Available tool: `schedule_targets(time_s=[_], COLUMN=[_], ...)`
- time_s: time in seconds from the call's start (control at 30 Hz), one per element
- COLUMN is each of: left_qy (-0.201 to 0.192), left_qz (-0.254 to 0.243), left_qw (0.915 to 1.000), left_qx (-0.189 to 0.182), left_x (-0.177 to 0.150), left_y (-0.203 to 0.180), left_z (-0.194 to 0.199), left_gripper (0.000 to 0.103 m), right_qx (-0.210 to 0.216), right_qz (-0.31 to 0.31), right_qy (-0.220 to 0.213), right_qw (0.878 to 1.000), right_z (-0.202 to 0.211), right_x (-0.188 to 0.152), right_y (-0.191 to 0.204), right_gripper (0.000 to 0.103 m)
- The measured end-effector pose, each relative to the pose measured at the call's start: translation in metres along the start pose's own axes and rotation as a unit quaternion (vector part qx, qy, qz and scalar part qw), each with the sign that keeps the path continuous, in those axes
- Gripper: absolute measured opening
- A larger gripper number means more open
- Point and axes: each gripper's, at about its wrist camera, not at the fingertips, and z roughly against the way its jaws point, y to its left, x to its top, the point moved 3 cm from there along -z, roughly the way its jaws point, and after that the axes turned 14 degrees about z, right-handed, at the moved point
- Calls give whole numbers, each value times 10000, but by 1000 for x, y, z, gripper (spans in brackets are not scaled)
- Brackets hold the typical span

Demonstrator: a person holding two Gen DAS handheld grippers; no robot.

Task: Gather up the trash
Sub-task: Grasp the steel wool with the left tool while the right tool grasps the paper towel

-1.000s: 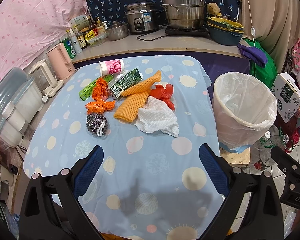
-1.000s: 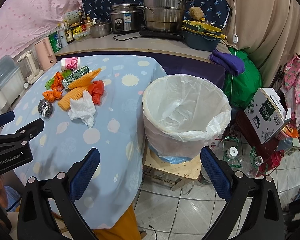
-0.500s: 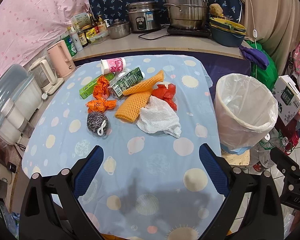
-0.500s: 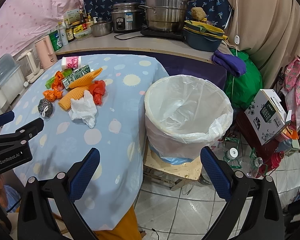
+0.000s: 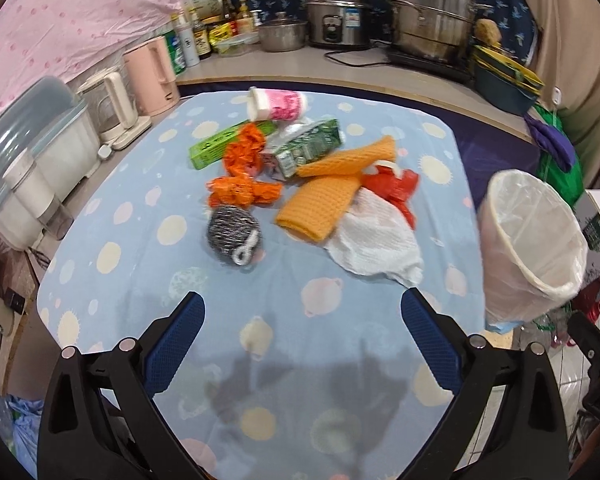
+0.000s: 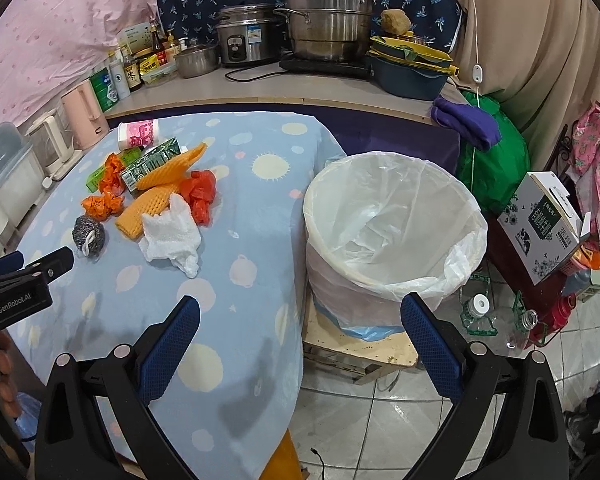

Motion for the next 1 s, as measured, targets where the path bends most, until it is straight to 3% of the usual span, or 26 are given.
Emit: schedule_targets(time_s=[0.2,0.47,0.73,1.0], left_qy=[95,338,703,873], left_qz=[320,566,676,756], left_qw=[9993,9978,9952,9931], left_qx=[181,122,-25,-192], left_x=[22,44,56,59], left_y=[43,83,94,92], left_z=[-31,-81,-127,-149], left_gripper=[95,95,95,93], right_qx=[92,311,494,606], right_qz=[-24,37,159,223], right_qy=[33,139,444,723], right_qw=[9999,9994,9977,9953], right_z=[-28,-76,-127,-162], right_x=[14,40,60,68], right_y=[27,68,98,111], right_gripper=[96,96,85,68])
